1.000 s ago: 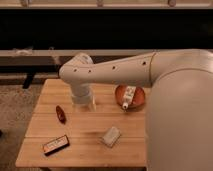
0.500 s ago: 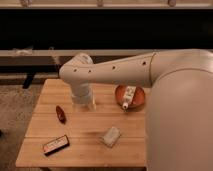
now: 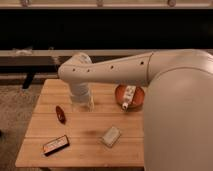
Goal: Place the pepper on the white sponge
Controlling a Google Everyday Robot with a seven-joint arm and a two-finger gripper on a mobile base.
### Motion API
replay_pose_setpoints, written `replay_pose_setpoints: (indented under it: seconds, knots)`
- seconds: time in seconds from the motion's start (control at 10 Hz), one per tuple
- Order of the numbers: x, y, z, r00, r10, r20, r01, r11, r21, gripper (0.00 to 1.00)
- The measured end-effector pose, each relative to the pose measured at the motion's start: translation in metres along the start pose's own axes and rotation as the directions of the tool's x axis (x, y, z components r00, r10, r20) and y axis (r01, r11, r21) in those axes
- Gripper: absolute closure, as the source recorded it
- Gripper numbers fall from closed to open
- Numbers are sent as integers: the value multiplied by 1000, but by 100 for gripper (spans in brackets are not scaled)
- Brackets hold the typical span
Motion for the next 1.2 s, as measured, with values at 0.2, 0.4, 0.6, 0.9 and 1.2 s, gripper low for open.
replay_pose_setpoints:
  seconds: [0.2, 0.4, 0.6, 0.9, 1.2]
  knots:
    - [-27, 39, 7, 998, -58, 17, 58, 998, -8, 35]
    - [-44, 78, 17, 993, -116, 23, 117, 993, -9, 35]
    - [-57, 107, 40, 983, -179, 31, 178, 984, 15, 35]
    - [-60, 124, 90, 968, -249, 17, 248, 967, 54, 35]
    - [-65, 122, 112, 965, -262, -15, 262, 962, 70, 35]
